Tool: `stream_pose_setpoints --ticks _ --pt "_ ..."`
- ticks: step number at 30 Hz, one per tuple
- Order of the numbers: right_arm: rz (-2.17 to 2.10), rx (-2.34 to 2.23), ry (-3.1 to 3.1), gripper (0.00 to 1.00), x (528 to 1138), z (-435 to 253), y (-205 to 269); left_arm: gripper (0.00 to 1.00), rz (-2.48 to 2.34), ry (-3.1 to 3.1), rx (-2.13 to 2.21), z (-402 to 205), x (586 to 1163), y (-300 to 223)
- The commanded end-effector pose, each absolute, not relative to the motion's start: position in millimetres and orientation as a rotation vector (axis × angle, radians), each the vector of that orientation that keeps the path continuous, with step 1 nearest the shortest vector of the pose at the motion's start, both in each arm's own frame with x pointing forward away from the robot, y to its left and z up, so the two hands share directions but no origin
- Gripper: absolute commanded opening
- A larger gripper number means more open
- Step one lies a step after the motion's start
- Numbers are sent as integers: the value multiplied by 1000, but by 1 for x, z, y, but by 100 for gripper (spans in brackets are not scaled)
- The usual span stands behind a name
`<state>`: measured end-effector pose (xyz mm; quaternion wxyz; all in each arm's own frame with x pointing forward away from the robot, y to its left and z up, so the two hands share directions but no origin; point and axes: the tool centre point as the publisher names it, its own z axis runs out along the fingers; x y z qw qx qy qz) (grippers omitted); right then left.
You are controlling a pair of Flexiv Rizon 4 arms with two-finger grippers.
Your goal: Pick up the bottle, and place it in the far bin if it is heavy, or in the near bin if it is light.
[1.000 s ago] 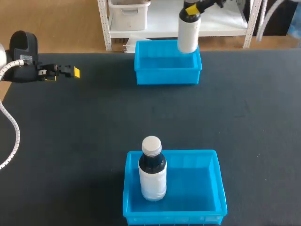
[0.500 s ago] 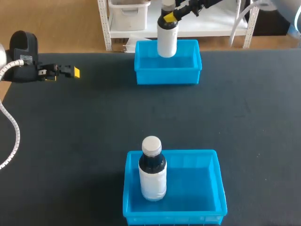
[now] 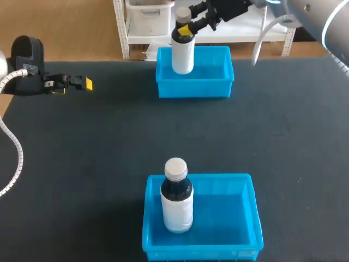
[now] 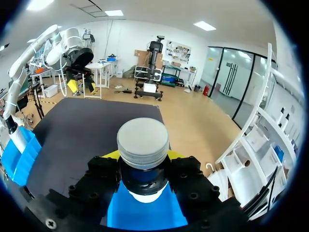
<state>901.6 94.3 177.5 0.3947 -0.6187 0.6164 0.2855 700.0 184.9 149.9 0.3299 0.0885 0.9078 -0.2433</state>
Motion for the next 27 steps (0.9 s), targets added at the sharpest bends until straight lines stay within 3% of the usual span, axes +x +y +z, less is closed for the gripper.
stream_pose_setpoints --ticks 1,27 --pt "1064 -1813 1503 0 917 174 101 100 -636 2374 231 150 700 185" --pt "1272 -1801 1590 0 933 140 111 100 -636 2374 231 150 700 185"
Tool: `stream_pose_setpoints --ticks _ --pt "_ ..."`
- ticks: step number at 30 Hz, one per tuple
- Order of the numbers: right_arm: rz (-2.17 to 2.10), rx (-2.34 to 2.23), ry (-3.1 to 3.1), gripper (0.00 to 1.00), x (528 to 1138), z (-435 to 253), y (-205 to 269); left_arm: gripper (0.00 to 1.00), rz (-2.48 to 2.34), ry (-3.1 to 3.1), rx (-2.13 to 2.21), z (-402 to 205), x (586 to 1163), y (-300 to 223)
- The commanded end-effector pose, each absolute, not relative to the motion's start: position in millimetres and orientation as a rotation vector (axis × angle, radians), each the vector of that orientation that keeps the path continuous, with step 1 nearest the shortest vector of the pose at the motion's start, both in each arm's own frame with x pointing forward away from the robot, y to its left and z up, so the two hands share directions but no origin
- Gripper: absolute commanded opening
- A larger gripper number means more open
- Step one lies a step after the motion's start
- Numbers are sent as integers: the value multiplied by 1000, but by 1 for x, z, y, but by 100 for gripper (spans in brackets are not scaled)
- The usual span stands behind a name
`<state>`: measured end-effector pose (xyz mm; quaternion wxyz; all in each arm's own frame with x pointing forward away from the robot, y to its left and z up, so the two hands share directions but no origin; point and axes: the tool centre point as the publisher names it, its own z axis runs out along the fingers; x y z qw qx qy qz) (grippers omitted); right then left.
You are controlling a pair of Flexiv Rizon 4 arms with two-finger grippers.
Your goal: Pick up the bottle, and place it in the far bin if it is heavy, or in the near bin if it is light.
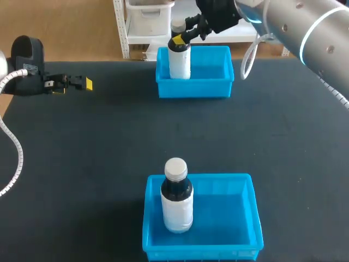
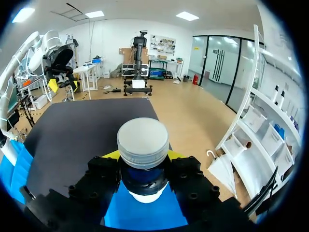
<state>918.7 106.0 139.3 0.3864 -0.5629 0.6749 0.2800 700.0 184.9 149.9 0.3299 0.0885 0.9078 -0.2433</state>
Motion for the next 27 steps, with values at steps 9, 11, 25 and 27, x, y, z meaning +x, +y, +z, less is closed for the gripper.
stream_pose_setpoints --ticks 9,11,25,27 --pt "1312 -1779 1606 0 937 134 111 100 -636 2374 231 150 700 185" --pt "1313 -1777 1611 0 937 132 111 100 -636 2374 231 150 700 185" --pt "1324 -1752 1641 0 942 123 107 100 -636 2374 231 150 700 185" --pt "1321 -1755 1647 21 942 123 107 100 -636 2374 231 150 700 185"
